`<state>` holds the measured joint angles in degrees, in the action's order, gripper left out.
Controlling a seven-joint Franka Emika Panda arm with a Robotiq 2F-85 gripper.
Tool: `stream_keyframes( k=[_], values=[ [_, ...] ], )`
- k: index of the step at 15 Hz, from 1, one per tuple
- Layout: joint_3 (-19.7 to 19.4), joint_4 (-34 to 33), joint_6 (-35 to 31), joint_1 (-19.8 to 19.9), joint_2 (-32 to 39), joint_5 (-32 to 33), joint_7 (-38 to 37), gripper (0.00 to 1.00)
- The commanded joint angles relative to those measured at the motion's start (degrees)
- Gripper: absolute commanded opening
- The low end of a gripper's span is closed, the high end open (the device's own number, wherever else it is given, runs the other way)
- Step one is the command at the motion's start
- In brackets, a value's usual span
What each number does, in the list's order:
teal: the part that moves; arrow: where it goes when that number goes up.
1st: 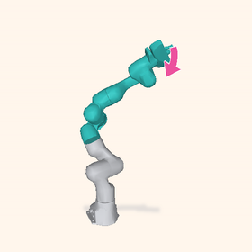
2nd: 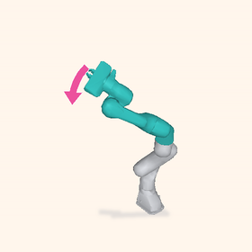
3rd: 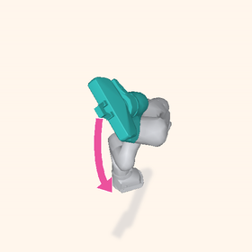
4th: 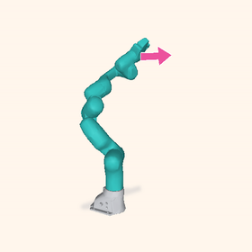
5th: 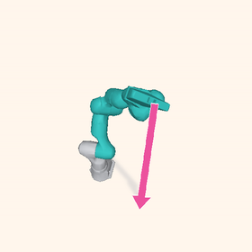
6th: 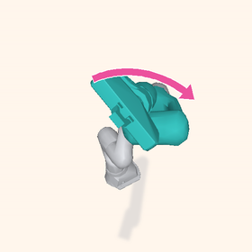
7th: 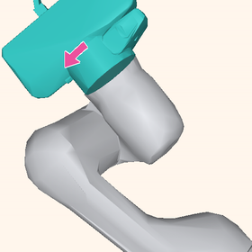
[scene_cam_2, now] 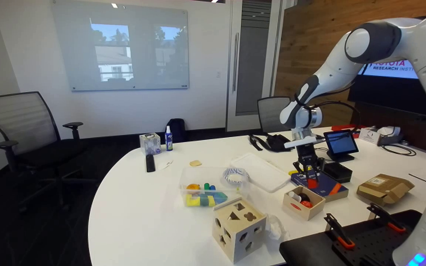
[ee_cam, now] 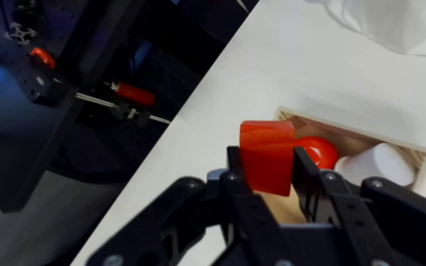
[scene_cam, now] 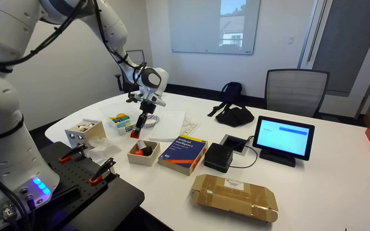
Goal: Move the orange object from the container into the wooden box
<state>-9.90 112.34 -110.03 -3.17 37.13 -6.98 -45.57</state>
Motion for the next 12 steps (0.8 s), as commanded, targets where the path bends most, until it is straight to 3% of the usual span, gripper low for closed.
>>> stream_keyframes(
  k=[1,6,12],
  values=[
    [-1.73,14.32,-9.24,1.04,-8.10,1.20,-0.04,0.12],
    [-2.54,23.52,-25.90,0.29,-11.00,3.35,-0.94,0.12],
    [-2.30,26.57,-38.67,-1.26,-12.34,3.21,-0.83,0.12]
  ],
)
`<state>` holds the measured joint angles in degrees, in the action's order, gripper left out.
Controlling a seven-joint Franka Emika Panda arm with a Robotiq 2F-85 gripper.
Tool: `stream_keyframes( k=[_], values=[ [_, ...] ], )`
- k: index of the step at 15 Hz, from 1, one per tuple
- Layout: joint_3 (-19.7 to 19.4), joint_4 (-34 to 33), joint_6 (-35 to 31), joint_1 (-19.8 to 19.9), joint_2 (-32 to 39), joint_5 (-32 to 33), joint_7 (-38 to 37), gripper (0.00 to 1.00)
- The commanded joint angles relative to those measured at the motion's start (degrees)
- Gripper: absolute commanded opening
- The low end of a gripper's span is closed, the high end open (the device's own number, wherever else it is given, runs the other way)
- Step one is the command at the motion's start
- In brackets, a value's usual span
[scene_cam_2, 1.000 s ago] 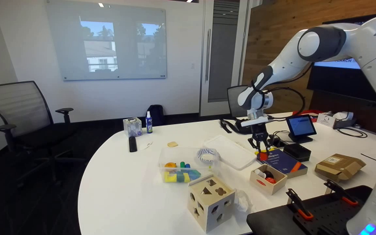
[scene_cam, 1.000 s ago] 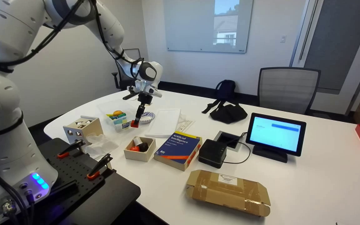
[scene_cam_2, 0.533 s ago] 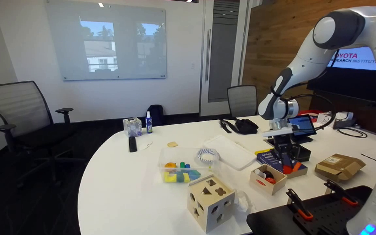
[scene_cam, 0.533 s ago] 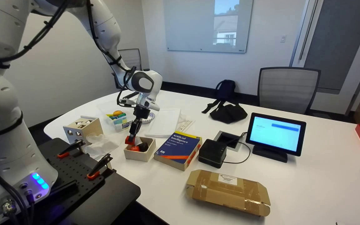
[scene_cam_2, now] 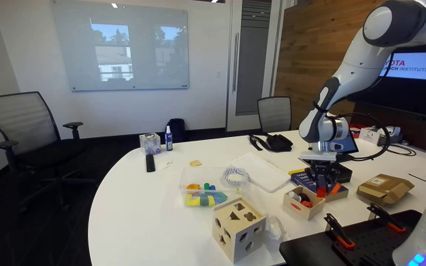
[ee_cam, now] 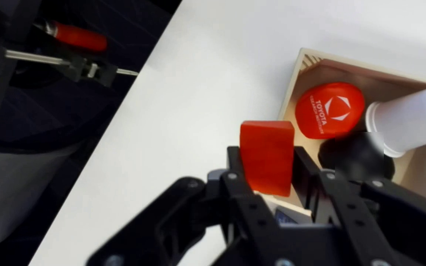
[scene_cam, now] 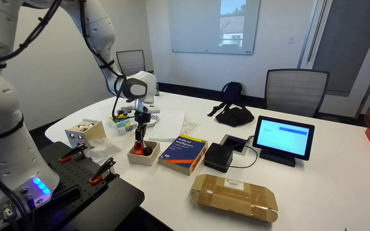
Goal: Move the orange object from the container into the wooden box
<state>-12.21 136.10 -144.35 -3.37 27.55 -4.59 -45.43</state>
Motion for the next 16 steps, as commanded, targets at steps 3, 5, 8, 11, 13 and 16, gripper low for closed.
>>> stream_keyframes(
  k=[3,5,8,11,13,16],
  values=[
    [1.01,1.60,-7.15,-1.07,-0.86,-0.31,0.01,0.12],
    [1.91,1.86,-8.10,-0.86,-1.05,-0.93,0.79,0.62],
    [3.09,1.89,-7.71,-1.22,-1.93,-0.81,1.57,0.83],
    [8.14,-0.17,-6.53,-0.58,-2.36,-2.43,7.24,1.00],
    [10.65,-3.14,-6.37,-3.06,-1.21,-2.29,9.20,1.00],
    [11.15,-10.67,-6.62,-9.33,1.72,2.37,7.28,1.00]
  ],
)
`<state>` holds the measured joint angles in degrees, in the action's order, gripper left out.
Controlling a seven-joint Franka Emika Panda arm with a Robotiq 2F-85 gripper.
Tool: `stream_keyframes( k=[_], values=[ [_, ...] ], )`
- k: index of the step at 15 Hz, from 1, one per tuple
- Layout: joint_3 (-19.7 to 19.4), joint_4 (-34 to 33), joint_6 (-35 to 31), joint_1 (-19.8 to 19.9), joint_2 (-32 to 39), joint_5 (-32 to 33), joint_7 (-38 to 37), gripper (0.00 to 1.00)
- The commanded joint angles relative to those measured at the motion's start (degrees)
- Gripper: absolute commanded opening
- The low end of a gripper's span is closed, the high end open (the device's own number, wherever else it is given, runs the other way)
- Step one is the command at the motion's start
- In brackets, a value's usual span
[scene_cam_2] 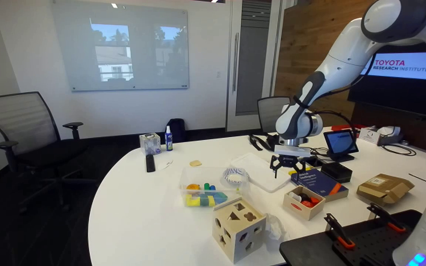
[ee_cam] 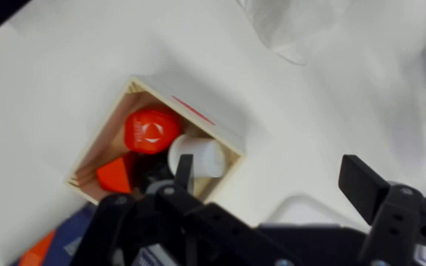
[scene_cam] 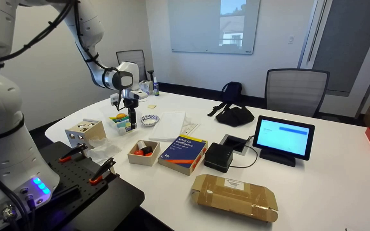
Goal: Move the orange object from the container into the wooden box
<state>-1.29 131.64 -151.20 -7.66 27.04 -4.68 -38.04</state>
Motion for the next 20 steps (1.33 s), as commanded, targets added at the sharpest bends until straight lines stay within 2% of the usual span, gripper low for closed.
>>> stream_keyframes(
  k=[1,5,9,15,20],
  values=[
    [1.09,-9.80,0.86,-6.28,3.96,3.00,0.85,1.00],
    [3.49,-22.84,1.44,-11.10,10.89,5.47,5.07,1.00],
    [3.30,-35.89,3.17,-14.16,20.47,6.24,9.47,1.00],
    [3.12,-54.63,7.42,-15.25,35.90,5.42,13.56,1.00],
    [3.53,-68.20,12.67,-15.71,45.20,5.31,15.23,1.00]
  ],
)
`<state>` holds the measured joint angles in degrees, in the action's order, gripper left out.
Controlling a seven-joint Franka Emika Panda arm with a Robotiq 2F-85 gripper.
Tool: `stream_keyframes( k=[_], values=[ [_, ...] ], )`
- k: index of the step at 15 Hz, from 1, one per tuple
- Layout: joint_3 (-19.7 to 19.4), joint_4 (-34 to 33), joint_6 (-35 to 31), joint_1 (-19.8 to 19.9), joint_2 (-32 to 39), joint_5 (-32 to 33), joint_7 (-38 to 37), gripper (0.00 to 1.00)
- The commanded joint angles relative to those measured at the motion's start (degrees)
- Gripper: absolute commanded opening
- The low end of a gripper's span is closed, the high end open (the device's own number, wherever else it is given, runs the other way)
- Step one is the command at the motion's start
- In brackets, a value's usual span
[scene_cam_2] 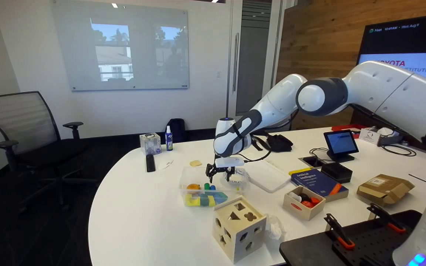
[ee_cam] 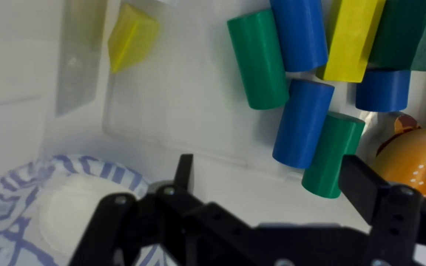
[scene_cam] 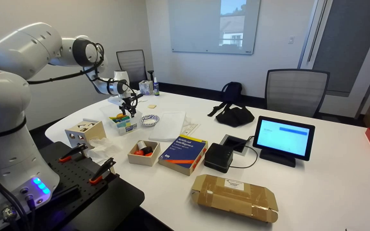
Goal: Move the orange object from the container into the wooden box
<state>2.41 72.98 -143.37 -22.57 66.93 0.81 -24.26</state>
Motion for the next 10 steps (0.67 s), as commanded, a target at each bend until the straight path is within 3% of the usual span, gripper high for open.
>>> stream_keyframes(
  k=[1,8,9,10],
  values=[
    [-0.20,-11.63,5.85,-0.92,6.60,-0.13,1.65,1.00],
    [-0.05,-22.63,15.55,-1.21,13.23,-0.21,1.25,0.99],
    [-0.03,-23.82,16.88,-1.23,14.00,-0.20,1.22,0.92],
    [-0.02,-24.72,17.85,-1.28,14.60,-0.16,1.20,0.74]
  ],
)
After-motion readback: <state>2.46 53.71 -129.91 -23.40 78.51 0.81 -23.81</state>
